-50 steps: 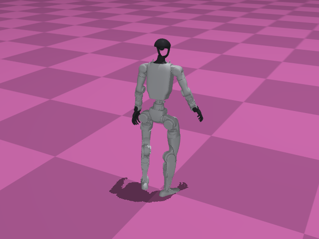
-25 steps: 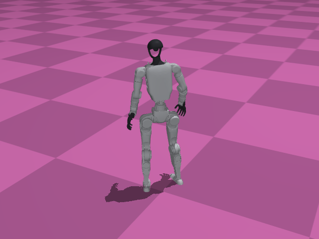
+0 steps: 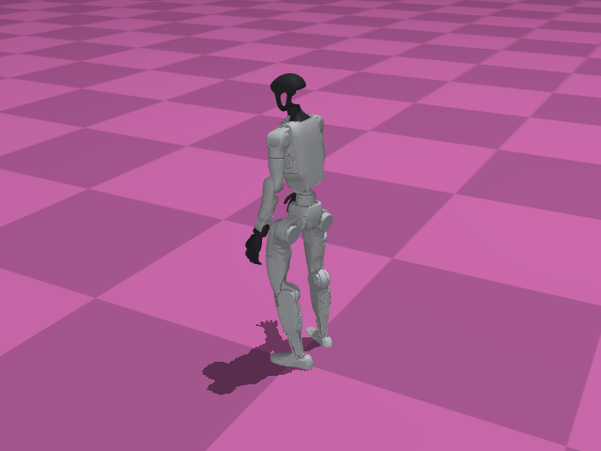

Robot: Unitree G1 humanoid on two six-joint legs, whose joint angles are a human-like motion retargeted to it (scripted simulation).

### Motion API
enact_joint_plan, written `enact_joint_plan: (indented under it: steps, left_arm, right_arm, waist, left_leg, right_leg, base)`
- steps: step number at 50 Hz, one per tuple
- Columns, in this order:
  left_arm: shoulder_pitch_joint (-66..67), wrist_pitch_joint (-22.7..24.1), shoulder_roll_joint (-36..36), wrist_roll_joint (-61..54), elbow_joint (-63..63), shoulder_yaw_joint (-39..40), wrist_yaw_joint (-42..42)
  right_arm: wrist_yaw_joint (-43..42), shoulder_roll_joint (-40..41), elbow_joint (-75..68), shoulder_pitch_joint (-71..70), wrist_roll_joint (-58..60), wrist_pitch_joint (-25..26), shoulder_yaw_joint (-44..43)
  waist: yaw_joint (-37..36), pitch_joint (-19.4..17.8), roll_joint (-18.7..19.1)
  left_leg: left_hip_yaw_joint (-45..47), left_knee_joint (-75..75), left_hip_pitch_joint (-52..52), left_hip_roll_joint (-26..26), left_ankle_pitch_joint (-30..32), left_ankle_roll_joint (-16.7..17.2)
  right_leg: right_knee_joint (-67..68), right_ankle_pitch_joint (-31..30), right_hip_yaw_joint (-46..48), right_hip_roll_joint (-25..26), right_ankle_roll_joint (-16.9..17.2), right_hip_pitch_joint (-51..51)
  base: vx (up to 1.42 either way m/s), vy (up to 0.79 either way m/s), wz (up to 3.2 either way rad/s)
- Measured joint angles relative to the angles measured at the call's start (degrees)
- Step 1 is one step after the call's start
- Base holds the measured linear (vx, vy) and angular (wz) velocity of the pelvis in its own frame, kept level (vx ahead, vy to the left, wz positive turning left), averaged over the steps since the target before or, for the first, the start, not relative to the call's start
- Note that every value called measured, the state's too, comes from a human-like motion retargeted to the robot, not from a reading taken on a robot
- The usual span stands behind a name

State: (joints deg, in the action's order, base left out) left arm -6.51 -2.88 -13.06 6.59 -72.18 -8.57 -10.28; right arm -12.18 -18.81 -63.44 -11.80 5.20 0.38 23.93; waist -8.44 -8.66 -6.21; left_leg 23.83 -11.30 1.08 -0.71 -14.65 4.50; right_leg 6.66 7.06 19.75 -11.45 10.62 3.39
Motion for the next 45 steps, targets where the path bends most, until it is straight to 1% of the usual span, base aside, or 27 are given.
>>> enact_joint_plan:
  steps: [2,4,7,10,13,16,21,23,25,28,30,32,36,40,42,45]
  left_arm:
    - [0.33,-0.03,-0.32,-0.03,-1.02,0.67,0.23]
    - [0.64,0.09,-0.52,-0.15,-1.74,1.21,0.53]
    - [0.50,0.25,-0.73,-0.56,-2.29,1.45,1.33]
    - [0.09,0.33,-0.95,-1.20,-1.87,0.71,1.84]
    - [-0.80,0.64,-1.32,-1.45,-1.24,-0.49,1.55]
    - [-2.01,1.40,-1.55,-1.61,-0.78,-1.12,0.53]
    - [-2.77,1.39,-1.51,-1.58,1.49,-1.02,0.04]
    - [-2.42,1.70,-1.52,-2.12,2.91,-1.15,0.01]
    - [-1.73,2.13,-1.66,-2.64,4.23,-1.51,-0.11]
    - [-0.76,2.72,-2.03,-2.94,5.15,-1.89,-0.52]
    - [-0.47,2.89,-2.24,-2.79,4.96,-1.65,-0.86]
    - [-0.47,2.86,-2.24,-2.36,4.24,-0.81,-1.15]
    - [-0.40,2.90,-1.67,-1.71,2.97,1.34,-1.45]
    - [-0.21,2.80,-0.91,-1.36,2.76,2.29,-1.17]
    - [-0.35,2.47,-0.64,-1.09,2.79,2.08,-0.75]
    - [-0.73,1.70,-0.34,-0.38,2.65,1.67,0.01]
  right_arm:
    - [-0.08,0.62,0.32,0.12,-0.44,-0.34,-0.47]
    - [0.00,1.18,0.41,0.30,-0.98,-0.73,-0.89]
    - [0.34,1.83,-0.28,0.17,-2.08,-1.14,-1.40]
    - [0.39,2.23,-1.43,0.19,-3.24,-1.18,-1.59]
    - [0.04,2.41,-2.47,0.79,-3.82,-1.37,-1.30]
    - [-0.31,2.07,-2.87,2.08,-3.44,-1.74,-0.90]
    - [-0.20,1.64,-3.32,4.37,-2.50,-1.80,-0.92]
    - [-0.01,1.38,-3.28,4.99,-2.47,-1.80,-1.01]
    - [-0.01,1.23,-3.15,5.47,-2.47,-1.79,-1.06]
    - [-0.45,1.27,-2.79,5.59,-2.19,-1.67,-1.02]
    - [-0.85,1.37,-2.47,5.18,-1.87,-1.55,-0.98]
    - [-1.20,1.41,-2.04,4.36,-1.58,-1.55,-0.97]
    - [-1.51,1.02,-0.66,2.35,-1.20,-1.94,-1.08]
    - [-1.42,0.05,1.07,0.19,-1.33,-2.07,-1.07]
    - [-1.30,-0.46,1.51,-0.98,-1.34,-1.73,-1.04]
    - [-1.04,-1.03,1.32,-2.71,-0.99,-0.88,-1.05]
  waist:
    - [0.49,1.00,0.07]
    - [0.90,1.66,0.32]
    - [1.52,1.48,0.97]
    - [2.12,0.23,1.80]
    - [2.81,-1.38,2.66]
    - [3.32,-3.43,3.61]
    - [3.44,-3.14,4.42]
    - [3.63,-2.94,4.38]
    - [3.76,-2.52,3.95]
    - [3.26,-1.59,2.62]
    - [2.35,-0.98,1.64]
    - [1.01,-0.54,1.08]
    - [-1.77,-0.26,1.19]
    - [-3.68,-0.86,1.20]
    - [-4.13,-1.36,0.88]
    - [-4.50,-1.95,0.25]
  left_leg:
    - [2.26,1.26,-1.17,-0.90,0.69,1.13]
    - [2.41,3.78,-2.33,-1.39,1.48,2.46]
    - [-1.04,8.16,-3.76,-1.58,2.63,3.94]
    - [-5.92,10.53,-4.66,-2.01,3.58,3.99]
    - [-10.68,10.46,-5.00,-2.66,3.52,3.73]
    - [-15.45,9.24,-5.72,-3.06,2.71,4.05]
    - [-23.01,8.28,-4.59,-2.43,3.21,3.95]
    - [-25.93,8.20,-4.52,-1.79,3.38,3.47]
    - [-28.64,8.43,-4.53,-0.88,3.76,2.94]
    - [-31.85,9.33,-4.47,0.85,4.86,2.55]
    - [-33.24,10.00,-4.23,1.89,5.62,2.66]
    - [-34.10,10.57,-3.81,2.40,6.35,3.08]
    - [-36.20,11.54,-2.58,2.35,8.11,3.74]
    - [-36.33,11.76,-0.93,2.34,8.23,2.31]
    - [-32.36,10.84,0.11,2.20,7.06,1.00]
    - [-23.69,8.40,1.41,1.94,4.96,-0.68]
  right_leg:
    - [0.14,-0.14,2.50,0.36,-0.09,0.13]
    - [0.02,-0.38,5.18,0.89,-0.24,-0.21]
    - [-0.17,-0.58,9.23,1.72,-1.26,-1.60]
    - [1.96,0.09,9.81,2.30,-4.07,-2.44]
    - [8.82,2.72,3.76,2.82,-7.06,-0.72]
    - [16.04,6.15,-1.81,3.27,-8.09,0.34]
    - [20.56,9.13,-8.18,3.71,-9.97,1.59]
    - [19.92,9.14,-12.72,4.74,-9.71,1.03]
    - [18.11,8.49,-18.32,6.06,-8.50,0.12]
    - [13.10,6.26,-25.62,7.14,-5.49,-1.71]
    - [9.62,4.68,-28.02,6.94,-3.76,-2.73]
    - [7.20,4.06,-27.69,6.36,-2.94,-3.37]
    - [3.90,3.40,-24.49,5.76,-2.57,-4.28]
    - [1.57,2.02,-21.16,5.17,-1.64,-4.66]
    - [1.16,1.70,-18.98,4.51,-1.22,-4.55]
    - [1.05,1.52,-15.29,3.29,-0.83,-4.19]
  base:
    - [-0.04,0.03,1.18]
    - [-0.04,0.05,1.12]
    - [-0.05,0.07,1.14]
    - [-0.06,0.08,1.27]
    - [-0.04,0.07,1.46]
    - [0.00,0.04,1.55]
    - [0.02,0.00,1.43]
    - [0.05,-0.05,1.37]
    - [0.06,-0.09,1.25]
    - [0.05,-0.13,0.98]
    - [0.02,-0.17,0.65]
    - [-0.01,-0.18,0.45]
    - [-0.05,-0.19,0.43]
    - [-0.08,-0.18,0.72]
    - [-0.08,-0.15,1.02]
    - [-0.07,-0.11,1.16]
